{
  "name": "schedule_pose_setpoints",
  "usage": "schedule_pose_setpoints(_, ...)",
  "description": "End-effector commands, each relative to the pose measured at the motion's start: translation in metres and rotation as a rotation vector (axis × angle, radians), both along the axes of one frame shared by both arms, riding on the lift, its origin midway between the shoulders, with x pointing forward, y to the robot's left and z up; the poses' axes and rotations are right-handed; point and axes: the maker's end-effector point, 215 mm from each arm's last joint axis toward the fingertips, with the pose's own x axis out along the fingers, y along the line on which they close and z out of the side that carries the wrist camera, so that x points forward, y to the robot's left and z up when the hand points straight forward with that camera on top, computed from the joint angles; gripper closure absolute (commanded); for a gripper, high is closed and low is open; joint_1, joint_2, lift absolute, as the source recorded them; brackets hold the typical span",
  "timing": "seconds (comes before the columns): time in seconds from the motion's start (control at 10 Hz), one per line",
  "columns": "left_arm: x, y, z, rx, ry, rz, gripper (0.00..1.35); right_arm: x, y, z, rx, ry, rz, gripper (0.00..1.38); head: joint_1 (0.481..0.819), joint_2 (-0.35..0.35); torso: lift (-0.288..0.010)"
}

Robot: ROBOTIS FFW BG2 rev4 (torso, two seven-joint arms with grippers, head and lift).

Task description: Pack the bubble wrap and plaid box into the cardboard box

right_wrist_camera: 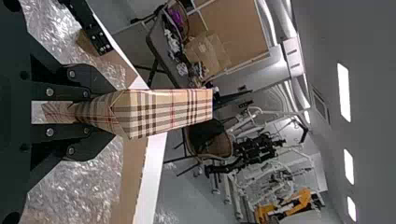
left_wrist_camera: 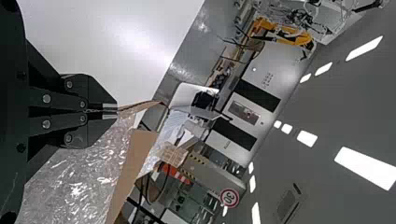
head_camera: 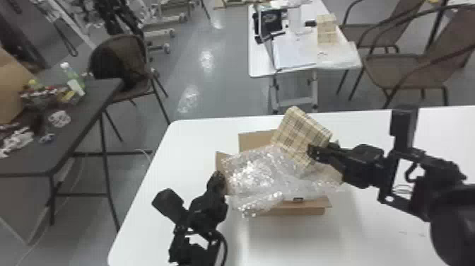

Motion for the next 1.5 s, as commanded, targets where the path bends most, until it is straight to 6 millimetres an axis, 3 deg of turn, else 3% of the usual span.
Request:
schedule_pose_setpoints(0.0,0.002,-0.002,0.001,-0.002,-0.002,-0.004,1.21,-0.005,0.013,-0.016,-0.008,0.048,0.04,1.07,0.695,0.304,-0.044)
schedule_pose_setpoints(0.2,0.002,-0.002,0.001,-0.005,-0.004,-0.007,1.21,-0.011,0.013,-0.034,-0.032,0.086,0.049,1.07,0.695,0.318,-0.044)
schedule_pose_setpoints(0.4,0.0,0.001,-0.001,-0.008,-0.002,0.0,1.21,-0.01,0.008,-0.031,-0.078,0.059,0.036,1.07,0.695,0.32,-0.044)
schedule_pose_setpoints(0.6,0.001,-0.002,0.0,-0.009,-0.004,-0.006,1.21,-0.013,0.009,-0.045,-0.078,0.104,0.042,0.35,0.695,0.318,-0.044)
schedule_pose_setpoints(0.7,0.002,-0.002,0.001,-0.011,-0.005,-0.007,1.21,-0.014,0.009,-0.047,-0.077,0.108,0.043,0.13,0.695,0.317,-0.044)
schedule_pose_setpoints(0.9,0.001,-0.001,0.001,-0.012,-0.008,-0.004,1.21,-0.012,0.01,-0.04,-0.066,0.092,0.041,0.12,0.695,0.317,-0.044)
schedule_pose_setpoints(1.0,0.001,-0.001,0.001,-0.015,-0.008,-0.003,1.21,-0.006,0.005,-0.026,-0.049,0.044,0.021,0.12,0.695,0.318,-0.044)
schedule_pose_setpoints(1.1,0.001,-0.001,0.001,-0.015,-0.008,-0.003,1.21,0.005,-0.009,-0.01,-0.034,-0.01,-0.027,0.12,0.695,0.317,-0.044)
schedule_pose_setpoints(1.2,0.001,-0.001,0.001,-0.015,-0.008,-0.003,1.21,0.016,-0.037,0.004,-0.032,-0.072,-0.097,0.11,0.695,0.309,-0.044)
schedule_pose_setpoints(1.3,0.001,-0.001,0.001,-0.016,-0.008,-0.002,1.21,0.025,-0.076,0.018,-0.034,-0.162,-0.184,0.12,0.695,0.286,-0.044)
schedule_pose_setpoints(1.4,0.0,0.0,0.0,-0.016,-0.005,-0.002,1.21,0.023,-0.119,0.019,-0.031,-0.214,-0.277,0.12,0.695,0.247,-0.044)
